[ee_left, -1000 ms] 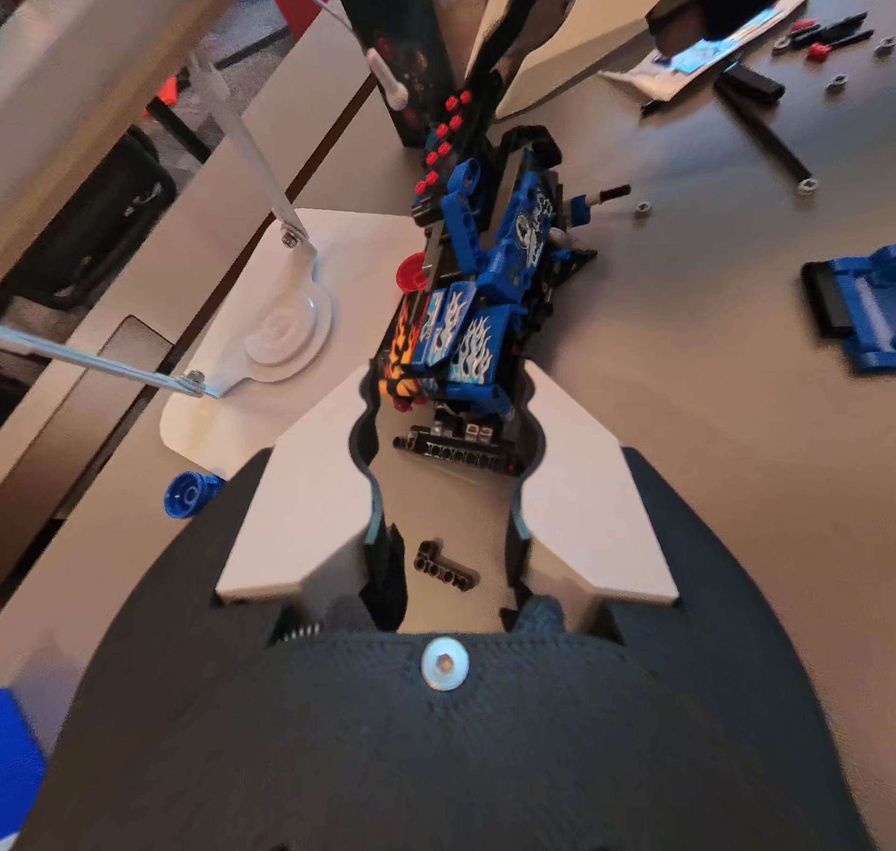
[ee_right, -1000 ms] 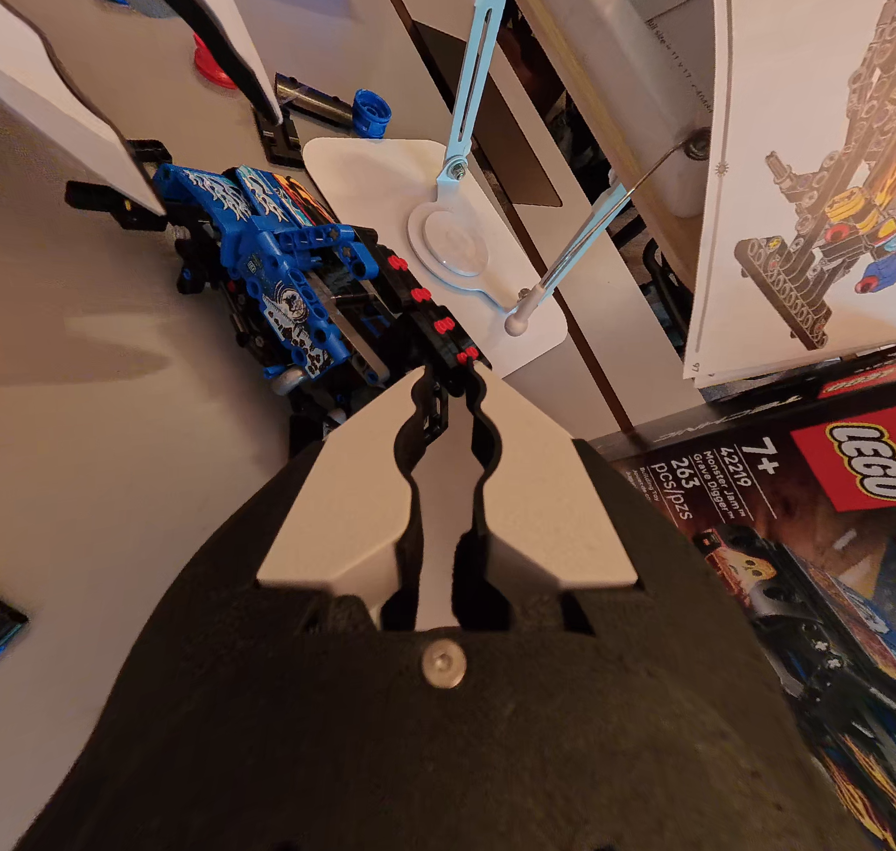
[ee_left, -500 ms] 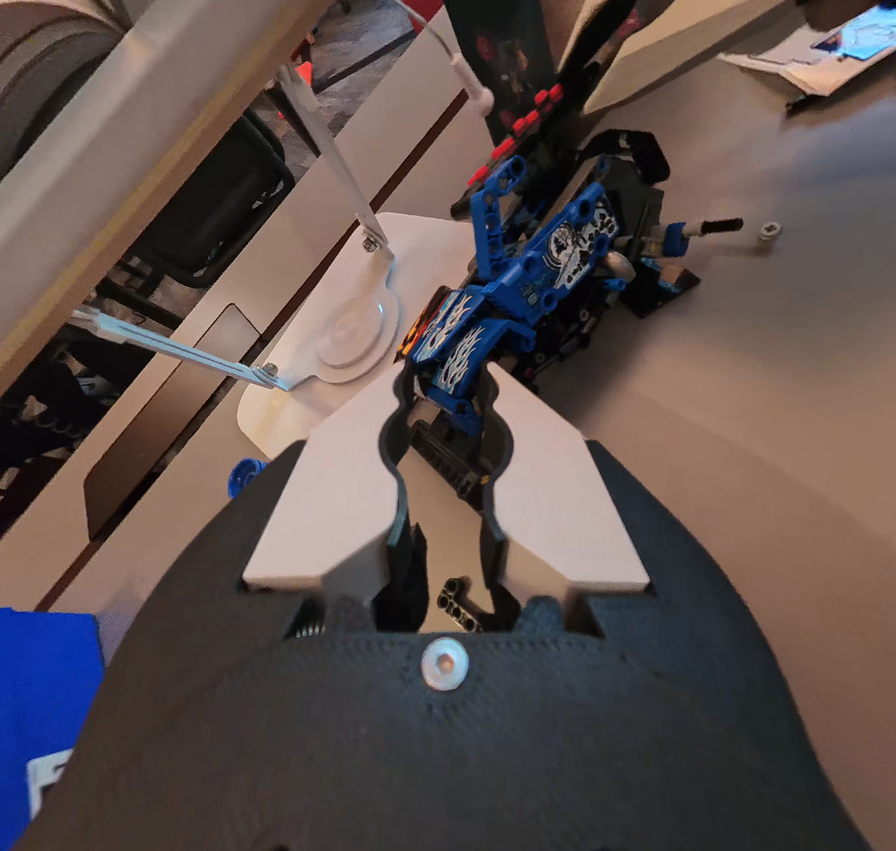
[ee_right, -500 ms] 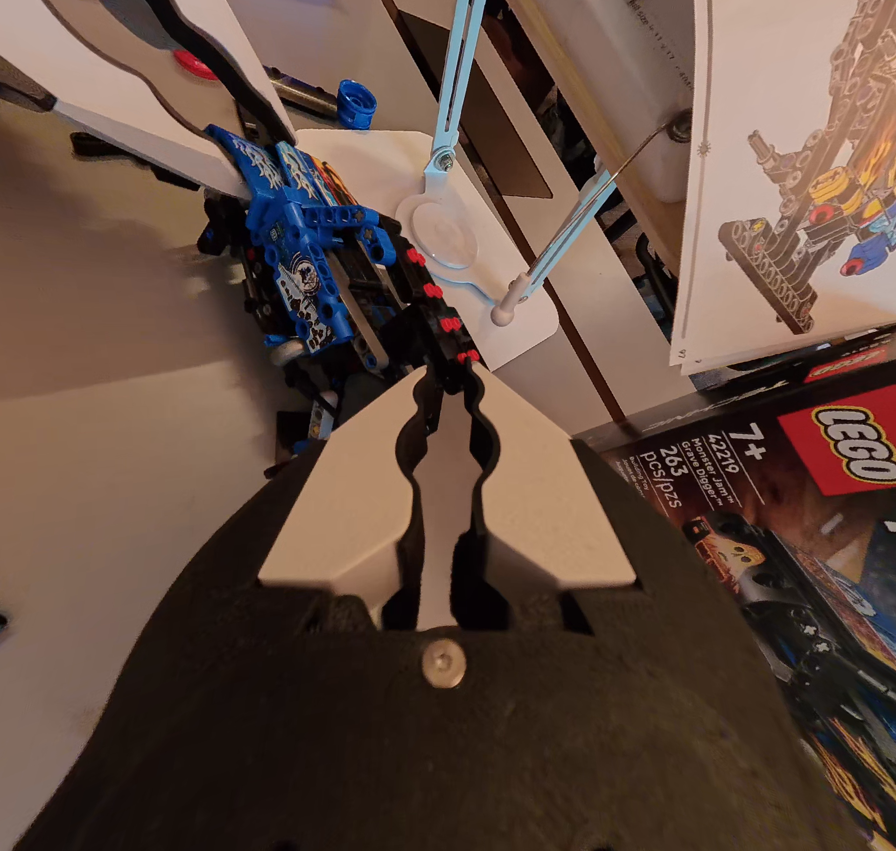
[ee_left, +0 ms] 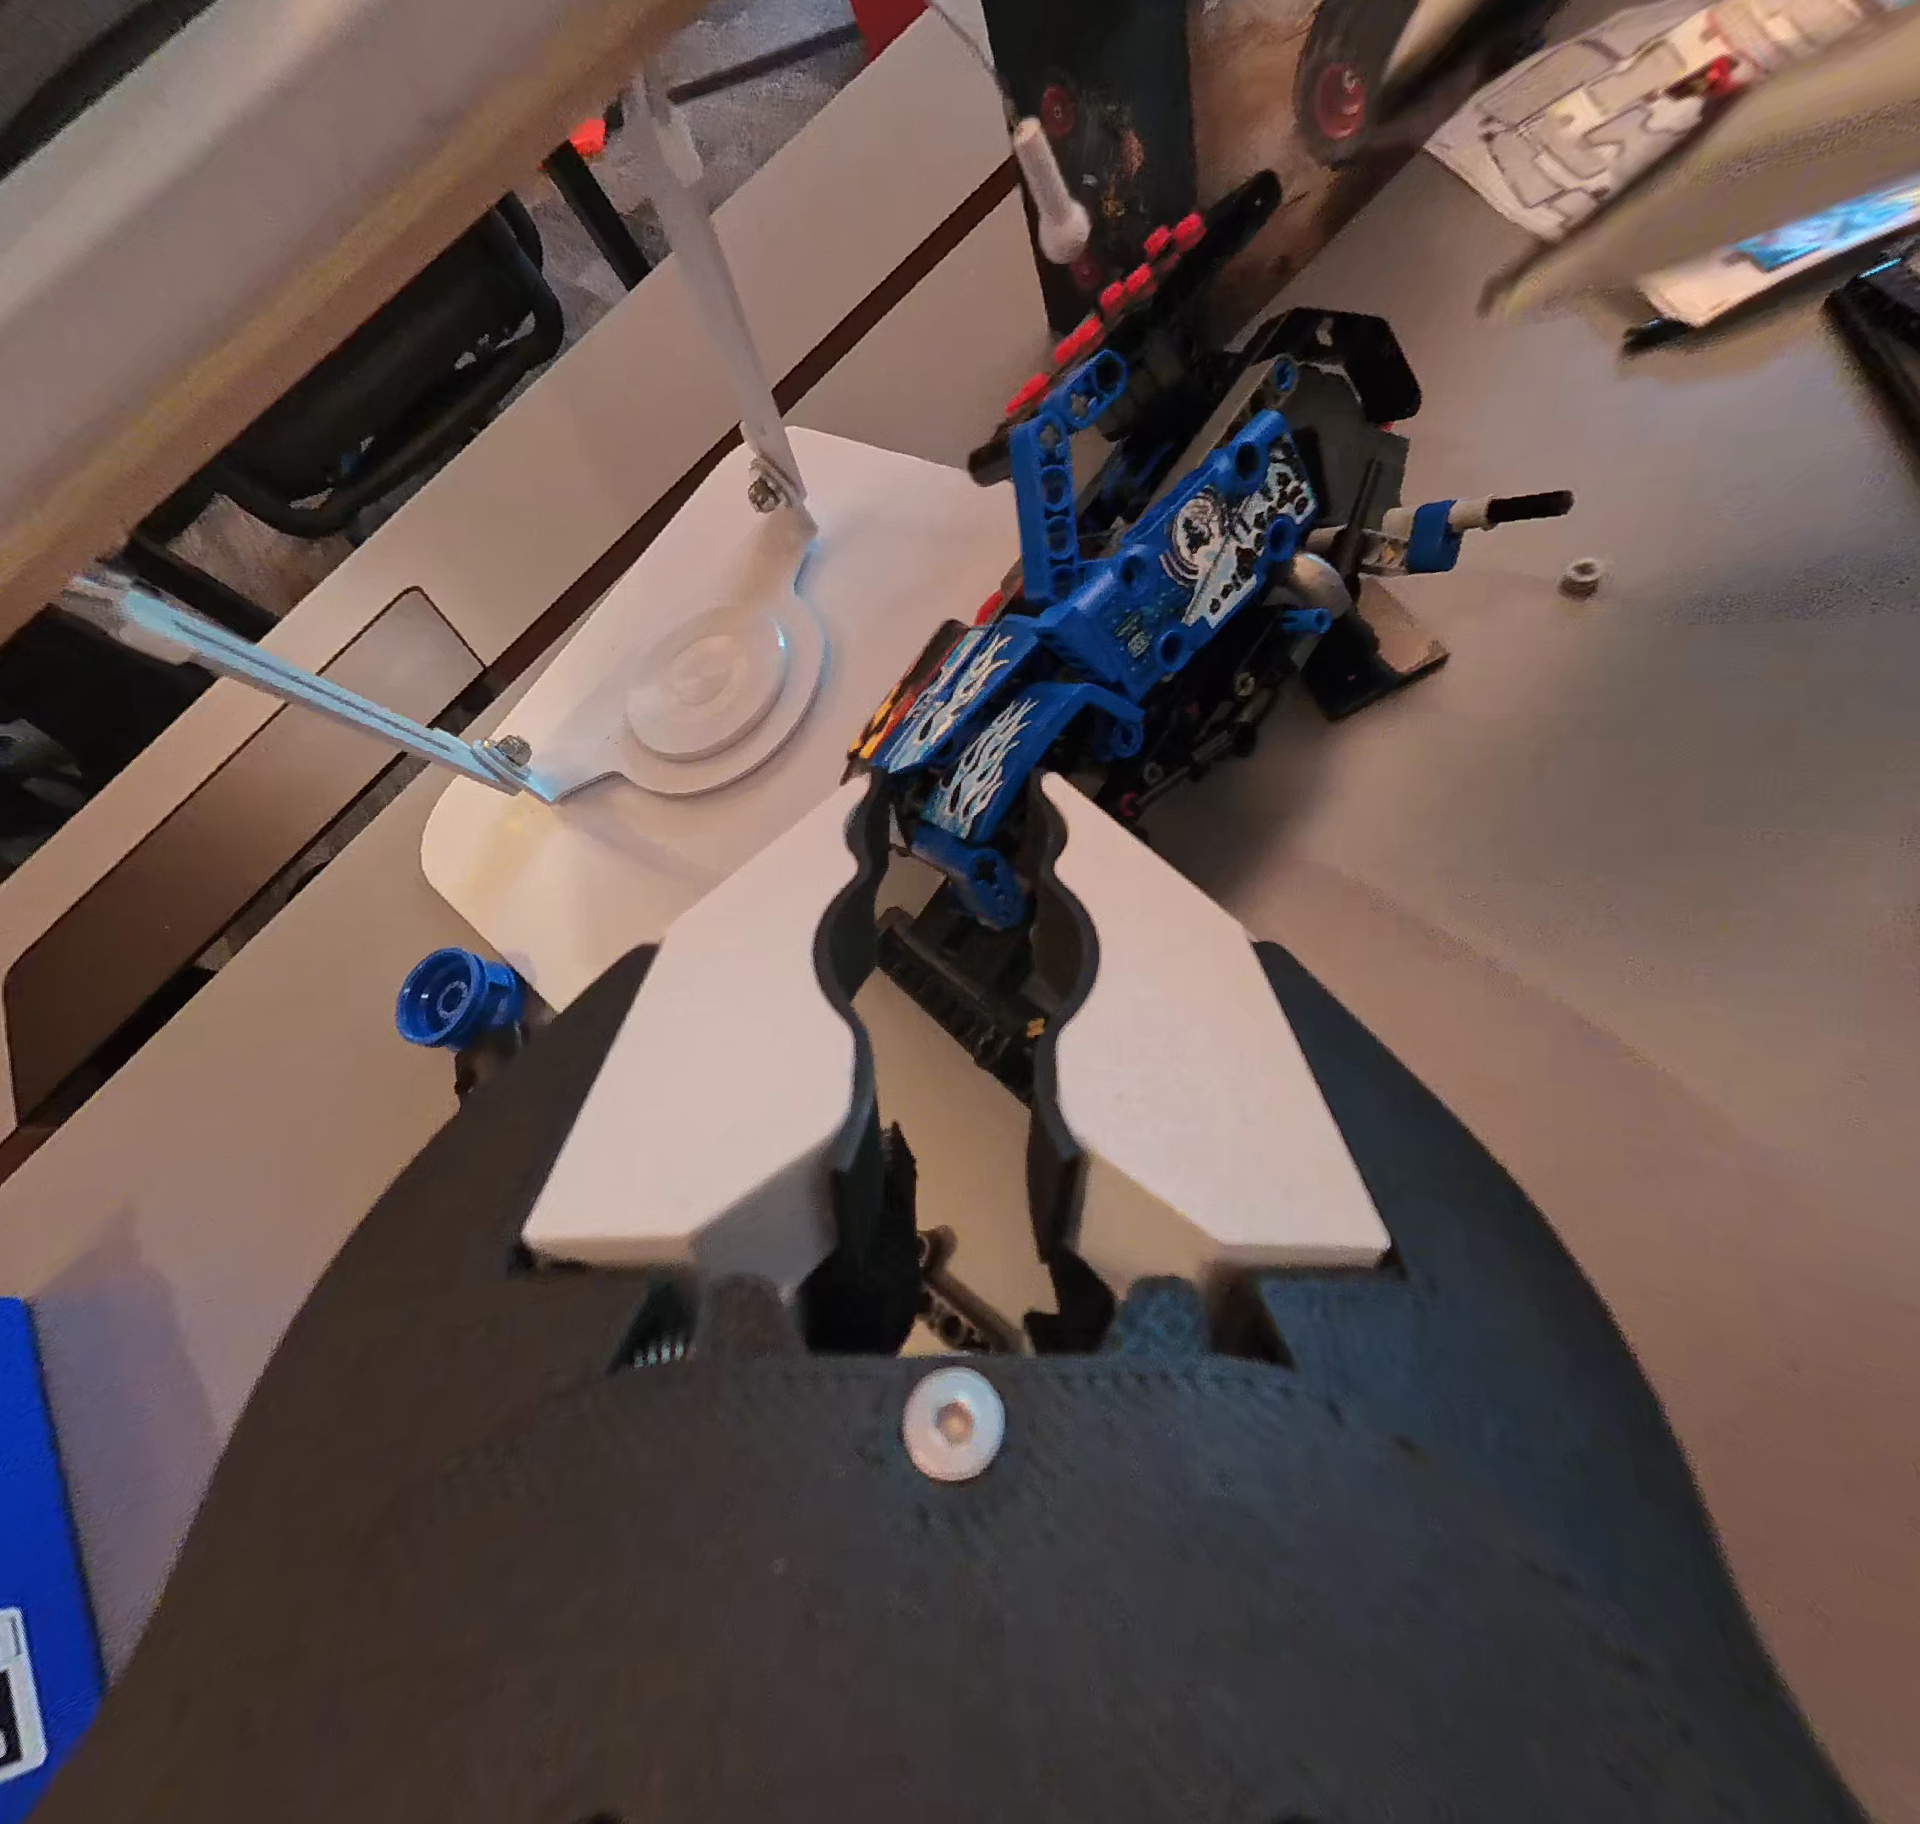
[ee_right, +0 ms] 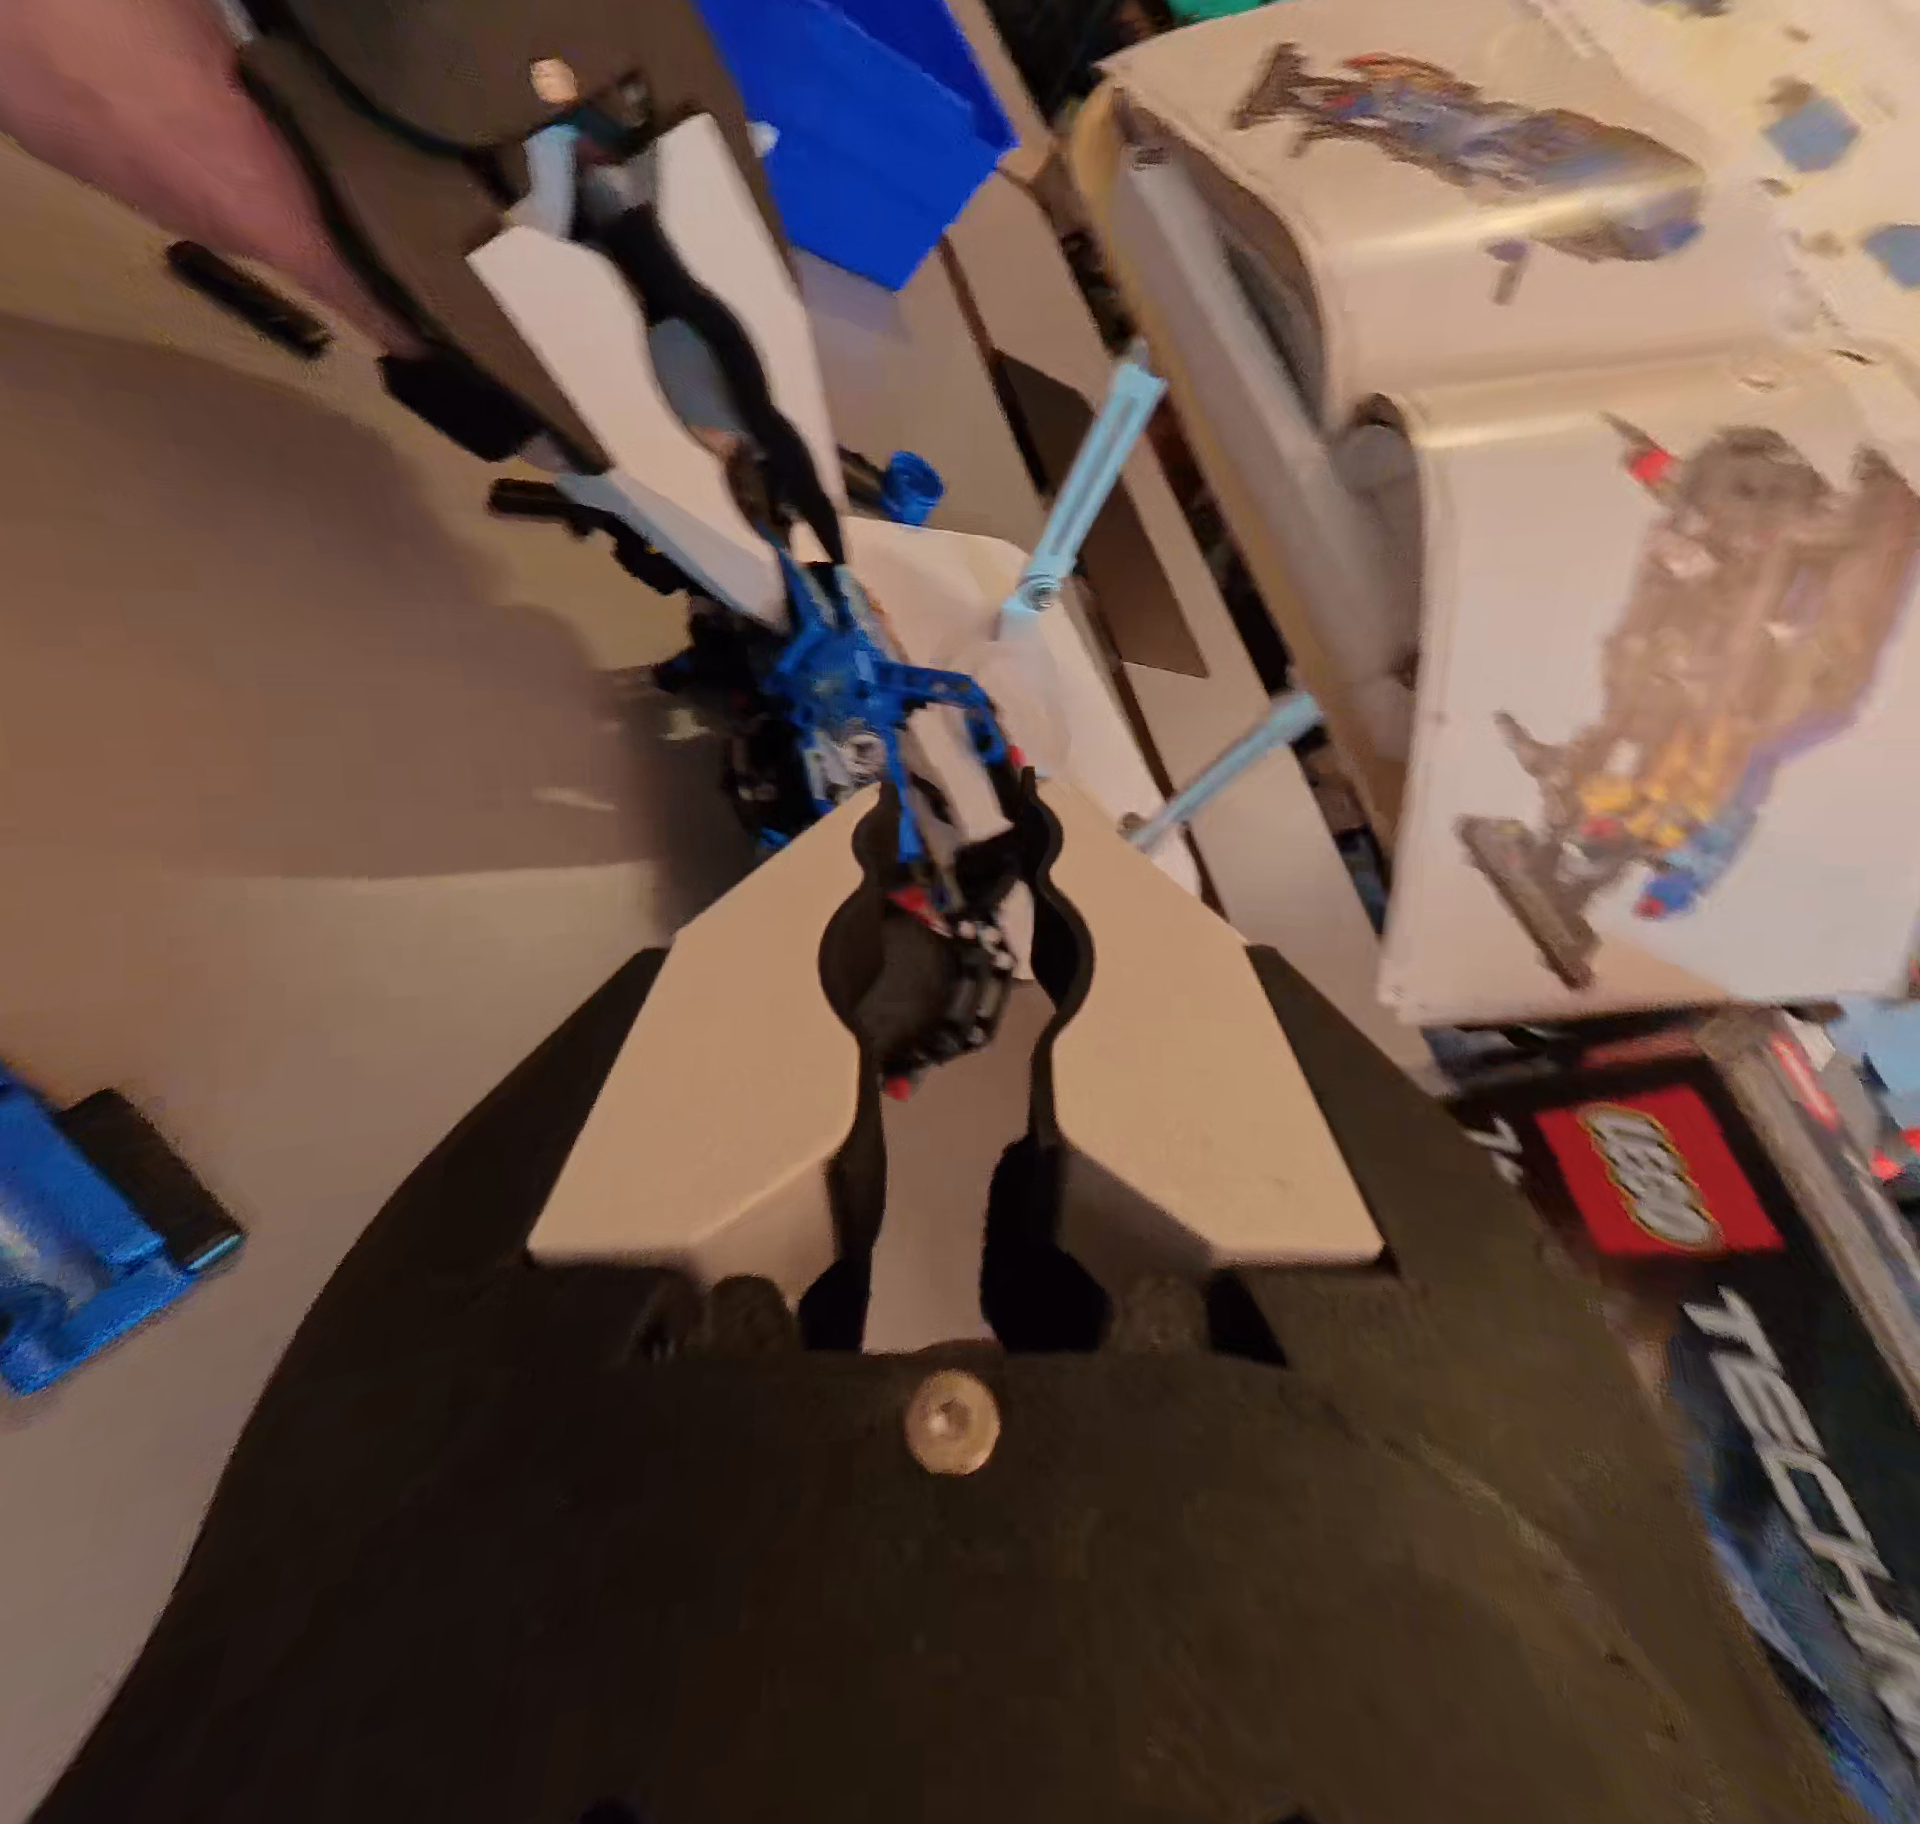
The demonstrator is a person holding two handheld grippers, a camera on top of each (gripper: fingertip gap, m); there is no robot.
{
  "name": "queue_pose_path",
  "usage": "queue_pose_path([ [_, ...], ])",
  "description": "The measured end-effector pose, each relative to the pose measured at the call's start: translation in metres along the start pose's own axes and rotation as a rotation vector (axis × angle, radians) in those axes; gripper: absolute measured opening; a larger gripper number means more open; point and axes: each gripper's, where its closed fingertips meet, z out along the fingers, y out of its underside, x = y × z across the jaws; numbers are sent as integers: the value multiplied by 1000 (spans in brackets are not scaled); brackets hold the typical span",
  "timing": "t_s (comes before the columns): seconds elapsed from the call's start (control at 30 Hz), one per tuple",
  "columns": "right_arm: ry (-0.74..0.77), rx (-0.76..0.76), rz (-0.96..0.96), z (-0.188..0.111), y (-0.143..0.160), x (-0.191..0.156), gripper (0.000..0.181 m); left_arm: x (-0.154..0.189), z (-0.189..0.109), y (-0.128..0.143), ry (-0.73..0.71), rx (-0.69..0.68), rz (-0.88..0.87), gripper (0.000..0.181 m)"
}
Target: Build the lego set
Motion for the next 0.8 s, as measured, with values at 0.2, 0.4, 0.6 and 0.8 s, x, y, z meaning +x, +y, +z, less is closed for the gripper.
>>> queue_pose_path([
  [0.2, -14, -153, -187, 38, 21, -34, 28, 14, -1, -7, 18, -11, 20, 23],
  [0.4, 12, -157, -205, 40, 24, -31, 22, 13, 2, -6, 9, -18, 4, 21],
  [0.6, -33, -126, -257, 38, 21, -39, 0, 11, 8, 2, -14, -55, 12, 20],
  [0.8, -5, -110, -229, 35, 19, -31, 3, 13, 4, -7, 25, -6, -20, 13],
])
